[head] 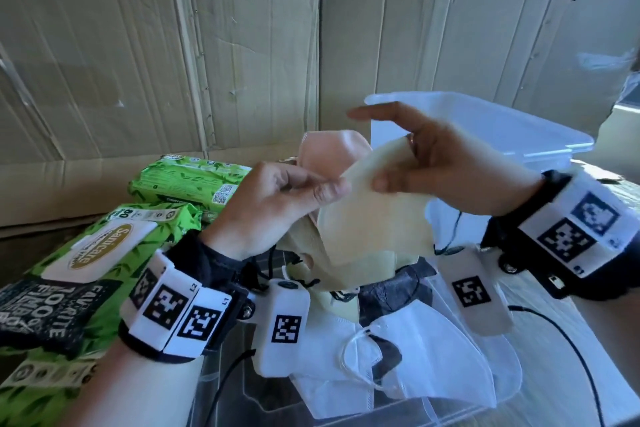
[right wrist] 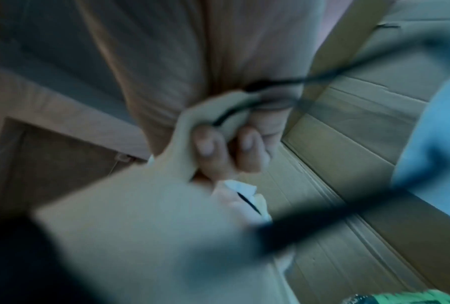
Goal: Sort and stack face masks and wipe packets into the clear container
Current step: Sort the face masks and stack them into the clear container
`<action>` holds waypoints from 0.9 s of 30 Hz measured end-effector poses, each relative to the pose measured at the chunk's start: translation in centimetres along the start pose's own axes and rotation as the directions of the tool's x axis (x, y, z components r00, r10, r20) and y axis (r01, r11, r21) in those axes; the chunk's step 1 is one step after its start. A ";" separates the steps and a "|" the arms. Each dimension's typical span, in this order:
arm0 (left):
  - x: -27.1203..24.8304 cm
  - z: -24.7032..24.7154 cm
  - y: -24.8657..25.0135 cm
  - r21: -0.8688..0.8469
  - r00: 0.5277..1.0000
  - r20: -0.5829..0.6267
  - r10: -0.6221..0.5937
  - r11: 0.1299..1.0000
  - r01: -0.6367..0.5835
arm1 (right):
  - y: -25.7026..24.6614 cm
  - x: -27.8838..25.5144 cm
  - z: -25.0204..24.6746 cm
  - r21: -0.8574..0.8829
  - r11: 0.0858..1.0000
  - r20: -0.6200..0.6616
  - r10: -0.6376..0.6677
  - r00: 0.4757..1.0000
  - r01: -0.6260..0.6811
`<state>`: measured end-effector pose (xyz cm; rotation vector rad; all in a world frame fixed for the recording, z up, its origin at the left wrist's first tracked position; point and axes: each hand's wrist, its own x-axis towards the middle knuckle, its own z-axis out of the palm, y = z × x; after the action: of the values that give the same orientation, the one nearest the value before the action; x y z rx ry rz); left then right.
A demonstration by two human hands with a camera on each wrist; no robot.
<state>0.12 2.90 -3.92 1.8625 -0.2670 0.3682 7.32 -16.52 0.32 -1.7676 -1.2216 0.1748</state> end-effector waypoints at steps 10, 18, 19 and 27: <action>0.0 1.6 -0.9 0.107 0.996 0.085 -0.010 0.994 0.000 | -0.8 1.7 0.3 -0.489 0.858 -0.090 0.130 0.987 -0.157; 0.3 1.4 -1.5 0.048 0.998 0.045 0.041 0.998 -0.044 | 0.1 1.7 1.2 -0.443 0.896 -0.302 -0.114 0.946 -0.033; 0.3 1.3 -1.3 0.033 0.997 0.040 0.061 0.998 -0.062 | 0.3 1.7 1.3 -0.415 0.909 -0.328 -0.174 0.928 0.023; 0.5 0.9 -0.8 0.080 0.985 -0.080 0.155 0.986 -0.149 | 1.1 1.0 1.0 -0.294 0.942 -0.347 -0.262 0.901 0.160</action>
<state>0.96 2.25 -4.68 1.8988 -0.3419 0.5688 7.99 -15.17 -0.64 -1.7634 -1.1740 -0.4612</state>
